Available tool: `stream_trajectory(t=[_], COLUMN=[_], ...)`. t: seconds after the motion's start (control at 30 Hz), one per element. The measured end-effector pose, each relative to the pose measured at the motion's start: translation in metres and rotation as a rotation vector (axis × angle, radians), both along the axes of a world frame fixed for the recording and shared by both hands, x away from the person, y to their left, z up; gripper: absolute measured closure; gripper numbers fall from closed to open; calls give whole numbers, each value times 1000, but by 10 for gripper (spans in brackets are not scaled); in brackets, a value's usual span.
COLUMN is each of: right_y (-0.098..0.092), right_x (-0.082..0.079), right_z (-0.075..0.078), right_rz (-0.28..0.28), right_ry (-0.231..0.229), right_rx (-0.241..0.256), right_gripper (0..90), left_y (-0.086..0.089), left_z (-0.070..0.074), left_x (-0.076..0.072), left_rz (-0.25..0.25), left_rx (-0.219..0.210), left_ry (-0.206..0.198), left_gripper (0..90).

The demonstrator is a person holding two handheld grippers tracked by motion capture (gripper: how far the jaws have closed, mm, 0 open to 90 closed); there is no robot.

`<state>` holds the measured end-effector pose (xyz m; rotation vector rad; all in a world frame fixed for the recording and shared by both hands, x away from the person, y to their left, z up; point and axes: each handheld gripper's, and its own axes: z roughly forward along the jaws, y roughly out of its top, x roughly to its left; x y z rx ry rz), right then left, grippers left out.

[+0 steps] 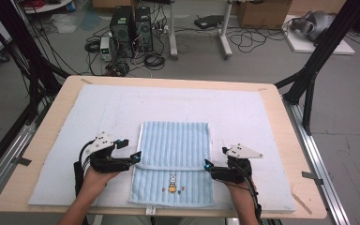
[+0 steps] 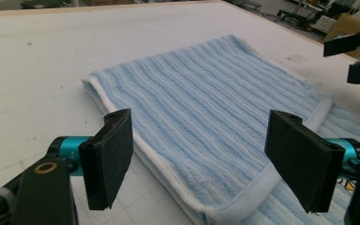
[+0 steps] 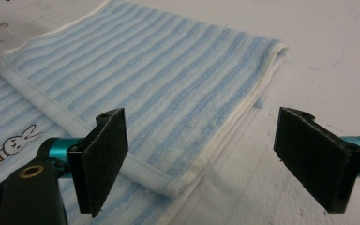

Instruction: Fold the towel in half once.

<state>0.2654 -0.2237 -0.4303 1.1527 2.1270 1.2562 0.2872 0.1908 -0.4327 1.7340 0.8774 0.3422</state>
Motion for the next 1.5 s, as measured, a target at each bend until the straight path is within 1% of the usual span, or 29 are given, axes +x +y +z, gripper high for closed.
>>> stream_trajectory(t=[0.07,0.13,0.2,0.23,0.3,0.37,0.4,0.43,0.47,0.53,0.6,0.63,0.67,0.7,0.73,0.83,0.9,0.97,1.0,1.03,1.07,1.1,1.17,1.2,1.23,1.3,1.37,1.4,1.5], right_y=[-1,0,-1,-2,-4,-4,-4,-4,-5,-5,-6,-6,-6,-6,-4,3,10,17,20,23,25,26,28,28,28,27,26,26,26], right_x=[-3,-7,-10,-12,-14,-15,-16,-16,-16,-18,-18,-18,-18,-18,-19,-17,-16,-13,-12,-11,-10,-9,-11,-11,-11,-11,-11,-11,-12], right_z=[0,-1,-2,-3,-4,-5,-5,-5,-5,-4,-3,-3,-4,-4,-5,-9,-10,-12,-13,-14,-16,-17,-18,-18,-19,-20,-20,-20,-18], right_rz=[-1,-5,-5,-9,-13,-13,-11,-13,-8,-10,-19,-19,-17,-11,-1,31,46,55,48,44,39,33,19,17,15,13,17,15,22], right_ry=[2,5,3,8,16,19,18,21,18,10,5,16,14,17,26,43,50,57,61,72,84,85,72,71,68,64,59,58,53], right_rx=[12,1,-5,1,14,12,14,16,13,3,-5,-12,-28,-37,-37,-53,-82,-103,-124,-144,-161,-180,-189,-194,-190,-178,-184,-184,-169], right_gripper=[198,205,262,287,331,372,383,395,406,448,475,493,505,508,507,496,501,538,551,587,621,653,729,762,787,819,840,842,844], left_y=[0,0,-1,-1,-1,0,-1,-1,-2,-7,-12,-14,-16,-18,-19,-23,-25,-28,-29,-30,-31,-33,-38,-39,-40,-40,-39,-38,-33], left_z=[-2,-3,-3,-3,-1,0,0,0,-1,-3,-6,-7,-8,-8,-9,-13,-15,-17,-16,-17,-17,-17,-18,-18,-18,-18,-18,-17,-14], left_x=[-2,-5,-8,-8,-11,-13,-14,-14,-14,-13,-13,-13,-13,-14,-13,-12,-12,-11,-11,-11,-11,-11,-11,-11,-12,-13,-13,-13,-14], left_rz=[1,14,34,33,34,38,28,-4,-23,-59,-85,-95,-104,-109,-112,-112,-109,-101,-98,-91,-89,-81,-75,-84,-90,-87,-84,-82,-76], left_rx=[-1,0,2,5,3,14,22,26,32,50,82,94,105,125,133,163,185,210,224,231,252,273,318,335,338,338,328,313,243], left_ry=[2,-8,-9,-10,-11,-20,-21,-18,-16,4,7,9,5,-3,-2,12,18,32,30,33,36,39,38,24,17,13,16,19,24], left_gripper=[244,232,197,176,193,231,251,304,367,391,445,444,455,471,477,469,461,441,434,439,459,503,628,672,736,826,856,859,861])
